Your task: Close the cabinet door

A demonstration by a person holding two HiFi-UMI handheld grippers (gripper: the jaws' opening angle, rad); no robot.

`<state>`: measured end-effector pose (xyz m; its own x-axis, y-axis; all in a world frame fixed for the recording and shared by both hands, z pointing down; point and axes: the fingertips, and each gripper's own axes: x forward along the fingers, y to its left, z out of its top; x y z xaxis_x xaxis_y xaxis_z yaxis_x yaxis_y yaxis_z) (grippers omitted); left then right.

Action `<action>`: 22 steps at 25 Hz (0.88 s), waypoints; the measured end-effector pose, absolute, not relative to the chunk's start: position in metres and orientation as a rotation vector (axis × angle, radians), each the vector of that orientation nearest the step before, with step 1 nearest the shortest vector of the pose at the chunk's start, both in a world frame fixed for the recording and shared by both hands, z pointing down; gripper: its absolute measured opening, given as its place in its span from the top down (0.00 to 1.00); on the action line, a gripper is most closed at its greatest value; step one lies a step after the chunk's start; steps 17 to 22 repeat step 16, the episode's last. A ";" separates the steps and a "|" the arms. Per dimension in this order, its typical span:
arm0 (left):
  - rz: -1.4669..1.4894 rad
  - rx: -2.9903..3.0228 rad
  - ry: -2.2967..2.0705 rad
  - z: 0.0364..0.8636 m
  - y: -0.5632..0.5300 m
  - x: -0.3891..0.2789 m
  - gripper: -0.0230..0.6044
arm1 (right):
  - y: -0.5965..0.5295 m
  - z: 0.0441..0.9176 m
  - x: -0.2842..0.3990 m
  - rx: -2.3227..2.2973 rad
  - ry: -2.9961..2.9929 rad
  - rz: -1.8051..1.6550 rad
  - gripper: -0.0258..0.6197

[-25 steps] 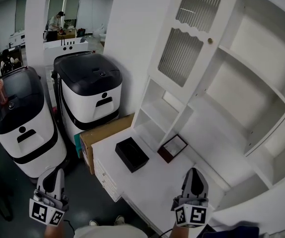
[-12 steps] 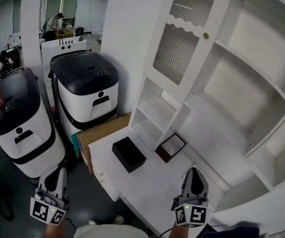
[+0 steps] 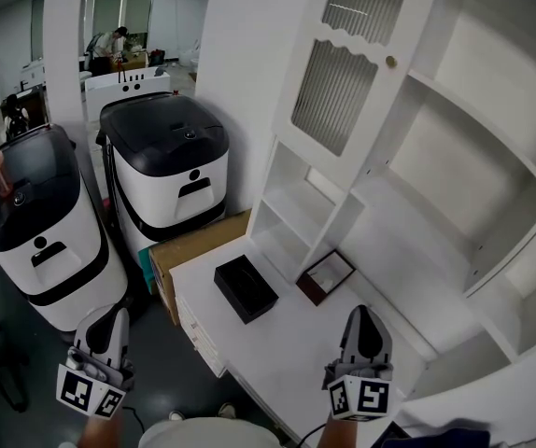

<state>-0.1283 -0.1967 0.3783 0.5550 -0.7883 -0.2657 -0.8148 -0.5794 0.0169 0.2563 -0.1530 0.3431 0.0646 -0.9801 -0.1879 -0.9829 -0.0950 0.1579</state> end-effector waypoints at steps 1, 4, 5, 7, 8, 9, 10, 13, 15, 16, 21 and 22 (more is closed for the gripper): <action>0.373 -2.674 1.384 0.378 -0.197 -0.128 0.95 | -0.153 0.343 0.256 -2.285 2.107 0.389 0.96; 0.371 -2.679 1.386 0.381 -0.197 -0.127 0.95 | -0.152 0.343 0.258 -2.295 2.108 0.393 0.96; 0.371 -2.681 1.386 0.381 -0.198 -0.127 0.95 | -0.152 0.343 0.259 -2.298 2.109 0.395 0.96; 0.373 -2.685 1.385 0.382 -0.199 -0.126 0.95 | -0.153 0.343 0.259 -2.302 2.110 0.398 0.96; 0.374 -2.687 1.384 0.382 -0.199 -0.125 0.95 | -0.153 0.342 0.259 -2.304 2.111 0.399 0.96; 0.375 -2.688 1.383 0.382 -0.199 -0.125 0.95 | -0.153 0.342 0.260 -2.305 2.112 0.399 0.96; 0.376 -2.689 1.382 0.382 -0.199 -0.125 0.95 | -0.153 0.343 0.259 -2.306 2.114 0.399 0.96; 0.381 -2.690 1.385 0.383 -0.198 -0.125 0.95 | -0.152 0.342 0.259 -2.304 2.118 0.401 0.96; 0.384 -2.691 1.387 0.383 -0.198 -0.126 0.95 | -0.152 0.342 0.258 -2.302 2.120 0.406 0.96; 0.386 -2.691 1.389 0.384 -0.198 -0.126 0.95 | -0.153 0.342 0.257 -2.300 2.121 0.409 0.96; 0.386 -2.691 1.389 0.384 -0.198 -0.126 0.95 | -0.153 0.342 0.257 -2.300 2.121 0.409 0.96; 0.386 -2.691 1.389 0.384 -0.198 -0.126 0.95 | -0.153 0.342 0.257 -2.300 2.121 0.409 0.96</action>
